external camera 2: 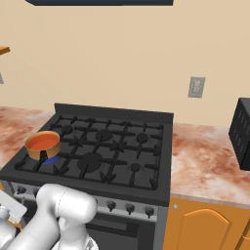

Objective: Wait until the marinara sauce is simmered to a deep red color and then turn off the stove.

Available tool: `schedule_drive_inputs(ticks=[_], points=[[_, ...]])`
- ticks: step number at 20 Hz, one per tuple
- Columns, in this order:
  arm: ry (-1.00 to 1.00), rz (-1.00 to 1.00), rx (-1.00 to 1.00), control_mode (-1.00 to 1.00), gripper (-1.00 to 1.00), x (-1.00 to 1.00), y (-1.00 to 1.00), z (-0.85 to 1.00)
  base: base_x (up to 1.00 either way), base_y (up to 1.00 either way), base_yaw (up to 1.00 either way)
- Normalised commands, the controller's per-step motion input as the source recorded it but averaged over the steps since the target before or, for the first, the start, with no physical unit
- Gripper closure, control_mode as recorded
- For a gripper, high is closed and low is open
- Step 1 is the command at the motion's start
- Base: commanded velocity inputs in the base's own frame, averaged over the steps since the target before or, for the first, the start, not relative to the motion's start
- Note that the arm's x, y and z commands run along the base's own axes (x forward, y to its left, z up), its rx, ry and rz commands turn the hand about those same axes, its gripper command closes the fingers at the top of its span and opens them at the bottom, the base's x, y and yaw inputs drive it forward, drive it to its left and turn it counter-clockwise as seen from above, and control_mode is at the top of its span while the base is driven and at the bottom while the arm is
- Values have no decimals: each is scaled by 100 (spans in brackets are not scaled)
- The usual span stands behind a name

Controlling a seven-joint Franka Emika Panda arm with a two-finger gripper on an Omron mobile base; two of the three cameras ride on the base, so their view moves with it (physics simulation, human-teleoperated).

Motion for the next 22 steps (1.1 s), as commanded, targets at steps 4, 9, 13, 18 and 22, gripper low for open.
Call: schedule_drive_inputs(ticks=[4, 9, 13, 18, 22], points=[[0, 0, 0, -100, -100, 10, 0, 0, 0, 0, 0], [0, 0, 0, -100, -100, 0, -1, 0, 0, 0, 0], [0, 0, 0, -100, -100, 0, -1, 0, 0, 0, 0], [0, 0, 0, -100, -100, 0, 0, 0, 0, 0, 0], [0, 0, 0, -100, -100, 0, -12, 0, 0, 0, 0]])
